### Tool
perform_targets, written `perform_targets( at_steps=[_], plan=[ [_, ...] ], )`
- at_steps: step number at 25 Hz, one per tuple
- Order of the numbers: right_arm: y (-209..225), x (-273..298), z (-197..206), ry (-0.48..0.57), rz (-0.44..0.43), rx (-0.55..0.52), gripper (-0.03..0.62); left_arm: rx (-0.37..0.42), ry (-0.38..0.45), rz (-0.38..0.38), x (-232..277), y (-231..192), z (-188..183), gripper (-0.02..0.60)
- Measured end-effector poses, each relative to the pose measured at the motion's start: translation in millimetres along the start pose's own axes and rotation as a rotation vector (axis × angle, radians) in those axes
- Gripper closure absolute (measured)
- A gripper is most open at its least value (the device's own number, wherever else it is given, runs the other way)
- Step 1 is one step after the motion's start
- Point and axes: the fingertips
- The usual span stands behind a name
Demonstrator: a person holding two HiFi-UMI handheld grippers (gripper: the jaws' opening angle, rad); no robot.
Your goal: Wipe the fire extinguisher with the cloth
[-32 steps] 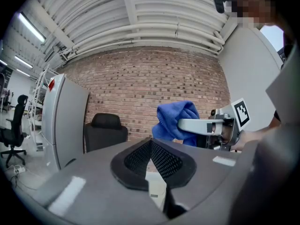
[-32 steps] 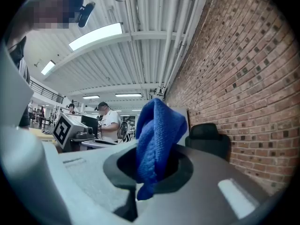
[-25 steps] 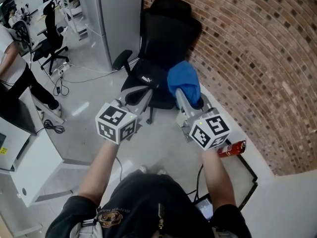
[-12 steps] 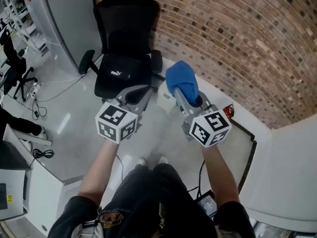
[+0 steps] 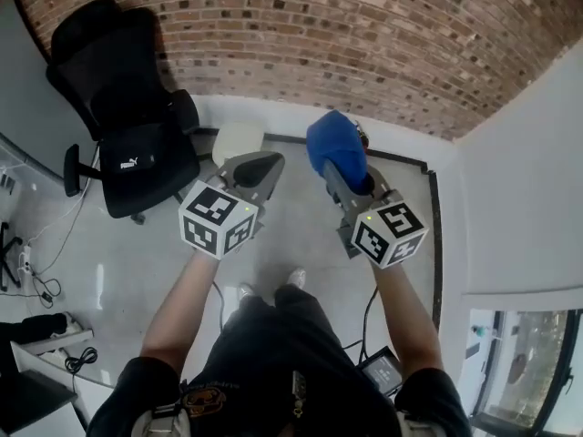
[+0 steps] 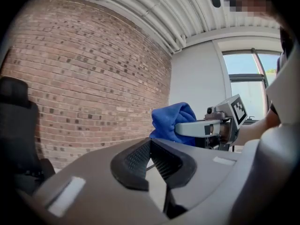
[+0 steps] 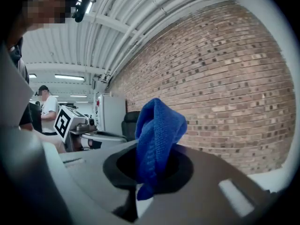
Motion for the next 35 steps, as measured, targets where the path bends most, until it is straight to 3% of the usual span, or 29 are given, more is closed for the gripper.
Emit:
perform_targets(
  at_steps=[6,13,19,25,29,35],
  plan=[
    [77,-62,7,-0.011,0.18,0.015,0.563,-0.017,-0.059,0.16,72,55,29,0.574],
    [158,-108,28,-0.054,0.288,0.052,0.563,-0.024,-0.153,0.26,138,91,71,0.574],
    [219,-122,44,-0.067,0.309,0.08,0.563,-0.019,-0.229,0.291,186,107,107,0.574],
    [276,-129,47,-0.061,0.357,0.095,0.563,0.012,-0.272,0.295,229,110,118,0.574],
    [314,-133,53,-0.058,0.418,0.127,0.563,0.02,-0.297,0.3,251,102,126,0.574],
    [349,-106,81,-0.117,0.436,0.13,0.563,0.0,-0.318,0.292,286,66,154,0.574]
  ],
)
Point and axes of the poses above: the fingertips, and each gripper's own axes: x forward along the fingers, y to its right, z out of its underside, and after that the axes turned 15 degrees about y, right-handed
